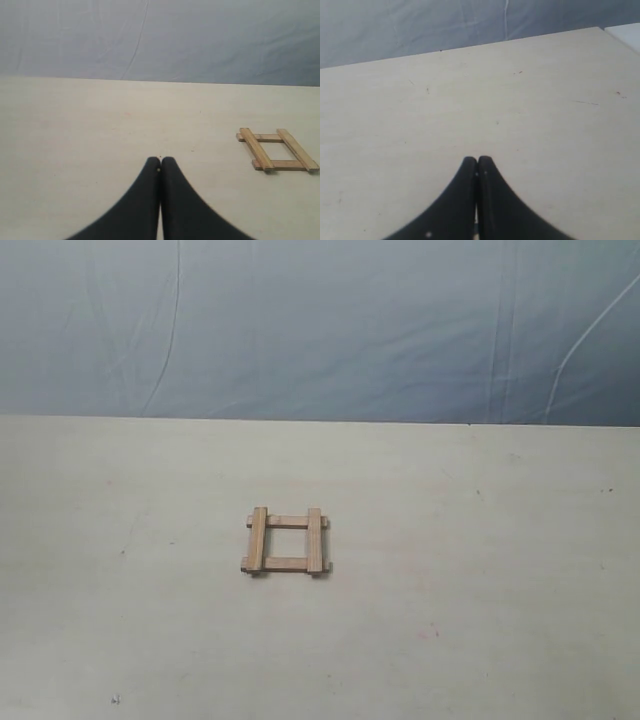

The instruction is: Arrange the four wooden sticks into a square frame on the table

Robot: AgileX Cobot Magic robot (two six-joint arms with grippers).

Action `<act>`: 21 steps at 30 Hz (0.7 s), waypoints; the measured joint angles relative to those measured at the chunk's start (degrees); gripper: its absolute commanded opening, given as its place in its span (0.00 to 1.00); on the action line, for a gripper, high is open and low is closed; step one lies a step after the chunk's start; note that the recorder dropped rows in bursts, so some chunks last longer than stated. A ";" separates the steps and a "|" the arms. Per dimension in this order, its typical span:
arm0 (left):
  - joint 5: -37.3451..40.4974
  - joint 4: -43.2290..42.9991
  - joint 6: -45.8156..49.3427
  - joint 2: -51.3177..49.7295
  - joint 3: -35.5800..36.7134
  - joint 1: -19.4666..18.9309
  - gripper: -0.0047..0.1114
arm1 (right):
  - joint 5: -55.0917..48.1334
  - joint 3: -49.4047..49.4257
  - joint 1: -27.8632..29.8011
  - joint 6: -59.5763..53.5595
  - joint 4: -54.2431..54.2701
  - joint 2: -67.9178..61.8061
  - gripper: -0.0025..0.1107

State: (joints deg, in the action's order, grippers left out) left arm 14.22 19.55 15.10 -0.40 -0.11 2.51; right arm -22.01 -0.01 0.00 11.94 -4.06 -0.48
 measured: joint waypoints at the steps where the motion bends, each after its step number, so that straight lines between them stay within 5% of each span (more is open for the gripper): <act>1: 0.26 0.48 0.00 0.00 0.00 0.00 0.04 | -0.26 0.00 0.00 0.17 -0.15 0.00 0.01; 21: 0.60 2.56 0.00 0.13 0.00 -0.14 0.04 | -0.79 0.00 0.00 -1.28 2.11 0.03 0.01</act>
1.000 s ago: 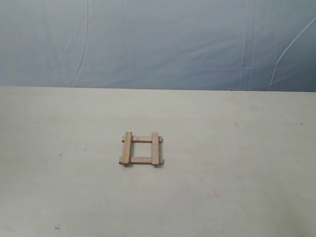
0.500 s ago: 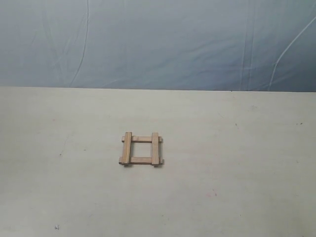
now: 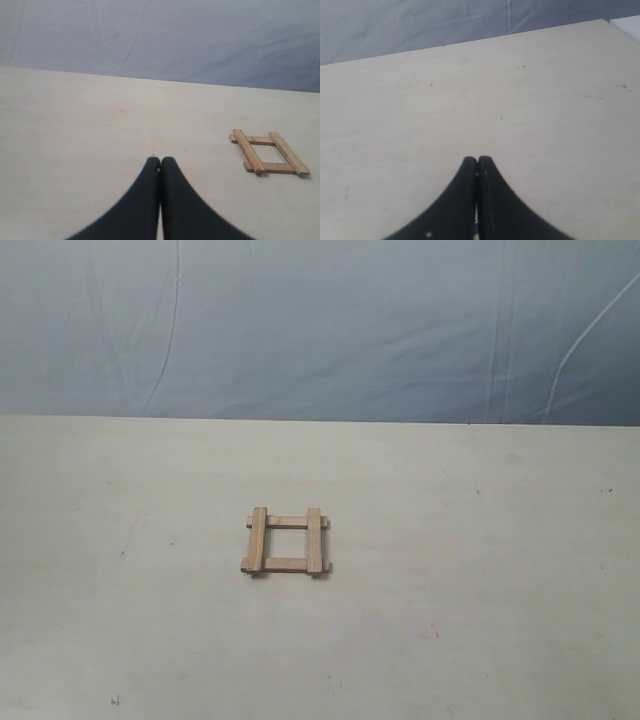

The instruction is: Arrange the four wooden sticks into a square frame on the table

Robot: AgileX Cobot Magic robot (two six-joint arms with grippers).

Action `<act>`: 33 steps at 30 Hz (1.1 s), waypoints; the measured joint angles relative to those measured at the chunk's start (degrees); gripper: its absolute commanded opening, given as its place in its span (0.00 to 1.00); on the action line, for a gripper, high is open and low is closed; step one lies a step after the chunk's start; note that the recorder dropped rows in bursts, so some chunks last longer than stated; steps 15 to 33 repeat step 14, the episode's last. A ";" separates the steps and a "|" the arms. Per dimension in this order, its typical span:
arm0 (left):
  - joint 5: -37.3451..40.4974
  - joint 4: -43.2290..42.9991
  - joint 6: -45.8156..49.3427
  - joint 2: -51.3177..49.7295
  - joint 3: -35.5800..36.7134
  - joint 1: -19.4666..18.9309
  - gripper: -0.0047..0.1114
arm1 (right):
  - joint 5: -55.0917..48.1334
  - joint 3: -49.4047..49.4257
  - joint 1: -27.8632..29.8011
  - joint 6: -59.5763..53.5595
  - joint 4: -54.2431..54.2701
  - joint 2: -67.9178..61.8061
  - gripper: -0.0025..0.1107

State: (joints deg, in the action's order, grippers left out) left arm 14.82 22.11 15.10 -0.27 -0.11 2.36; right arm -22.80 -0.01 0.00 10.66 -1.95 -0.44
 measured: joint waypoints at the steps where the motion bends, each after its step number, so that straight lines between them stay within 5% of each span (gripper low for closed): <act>1: 0.00 0.00 0.00 0.00 0.00 0.00 0.04 | 0.65 0.00 0.00 0.00 0.00 0.00 0.01; 33: 0.00 -1.04 0.00 0.00 0.00 0.00 0.04 | 4.39 0.00 0.00 -0.16 0.13 0.00 0.01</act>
